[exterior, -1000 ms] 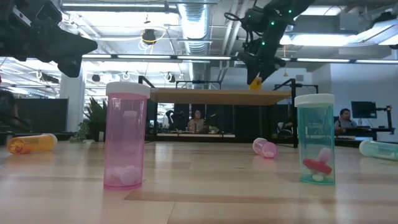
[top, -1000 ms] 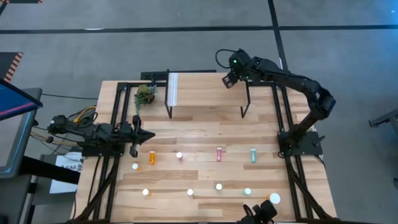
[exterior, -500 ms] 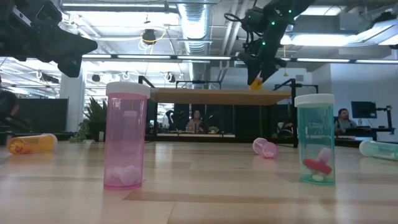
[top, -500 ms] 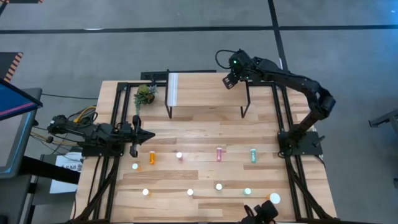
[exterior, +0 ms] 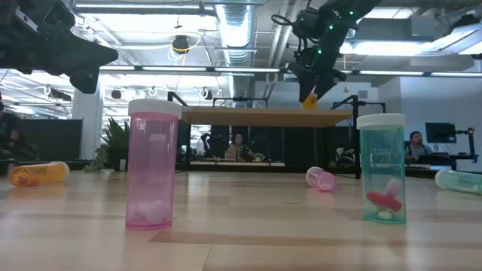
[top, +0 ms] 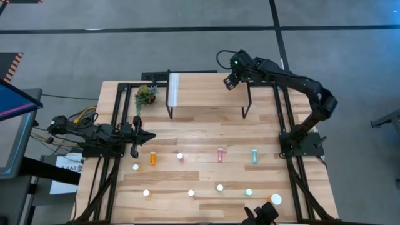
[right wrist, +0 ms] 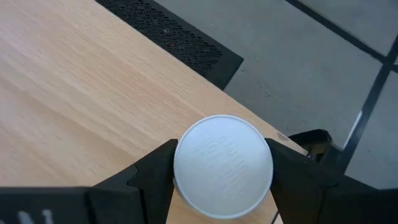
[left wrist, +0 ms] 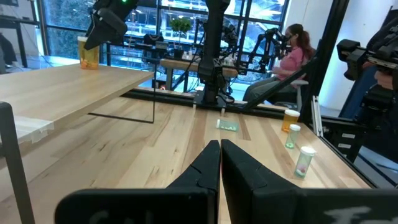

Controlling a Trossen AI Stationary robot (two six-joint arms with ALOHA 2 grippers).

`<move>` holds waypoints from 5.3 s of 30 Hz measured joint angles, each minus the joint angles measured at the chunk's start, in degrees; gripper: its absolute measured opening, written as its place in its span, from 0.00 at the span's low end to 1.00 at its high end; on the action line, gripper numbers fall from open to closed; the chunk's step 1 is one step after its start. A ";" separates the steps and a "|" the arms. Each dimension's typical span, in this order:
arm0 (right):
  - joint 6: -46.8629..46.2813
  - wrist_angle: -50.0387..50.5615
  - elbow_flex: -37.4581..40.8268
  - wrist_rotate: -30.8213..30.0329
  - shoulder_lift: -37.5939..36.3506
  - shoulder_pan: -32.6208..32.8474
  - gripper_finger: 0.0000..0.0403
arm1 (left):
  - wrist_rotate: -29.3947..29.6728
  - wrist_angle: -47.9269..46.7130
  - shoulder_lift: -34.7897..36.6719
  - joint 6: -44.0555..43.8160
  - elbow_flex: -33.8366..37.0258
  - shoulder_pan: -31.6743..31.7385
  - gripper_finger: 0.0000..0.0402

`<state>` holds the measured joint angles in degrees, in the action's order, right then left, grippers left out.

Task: Pick and place medicine bottles onto shelf by color
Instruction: Put the top large orange pill bottle on the shelf, then put the top left pink pill bottle on the shelf

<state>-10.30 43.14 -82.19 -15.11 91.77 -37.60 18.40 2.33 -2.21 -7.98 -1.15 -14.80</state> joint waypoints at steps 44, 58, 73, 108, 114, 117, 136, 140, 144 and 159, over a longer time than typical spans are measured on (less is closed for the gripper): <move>3.03 24.65 -10.03 7.51 -10.02 3.77 0.97 | 0.01 -0.01 0.00 -0.01 0.00 0.00 0.00; -22.37 29.44 3.48 -4.99 -27.54 50.22 0.97 | -0.01 -0.01 0.01 0.00 0.00 0.00 0.00; -42.94 17.76 12.52 -19.19 -19.60 81.75 0.97 | 0.01 0.00 -0.01 0.01 0.00 -0.01 0.00; -69.56 17.18 10.58 -7.39 -14.52 89.89 0.90 | -0.01 0.06 -0.01 -0.71 0.00 -0.01 0.00; -55.93 12.74 10.58 -24.71 -20.45 90.64 0.88 | 0.01 3.86 0.00 -15.24 0.09 0.00 0.00; -47.75 10.52 10.58 -34.87 -22.21 91.91 0.88 | 0.49 7.65 0.01 -21.34 0.07 0.01 0.00; -21.04 -7.15 11.21 -38.02 -23.67 91.13 0.82 | 4.95 17.39 -3.28 -20.34 -6.93 0.01 0.00; -15.56 -12.88 11.21 -28.62 -23.00 86.25 0.82 | 1.89 7.17 -12.40 -18.92 -15.14 -0.01 0.00; -9.73 -17.49 11.21 -20.97 -23.10 81.72 0.82 | -0.29 -0.34 -23.73 -13.94 -25.59 0.01 0.00; -12.10 -21.34 23.83 -15.78 -23.44 76.23 0.82 | -9.74 -21.38 -51.72 -4.69 -45.92 -0.04 0.08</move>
<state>-22.40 21.80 -58.36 -30.89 68.33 38.63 8.66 -19.05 -53.93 -12.67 -47.07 -14.83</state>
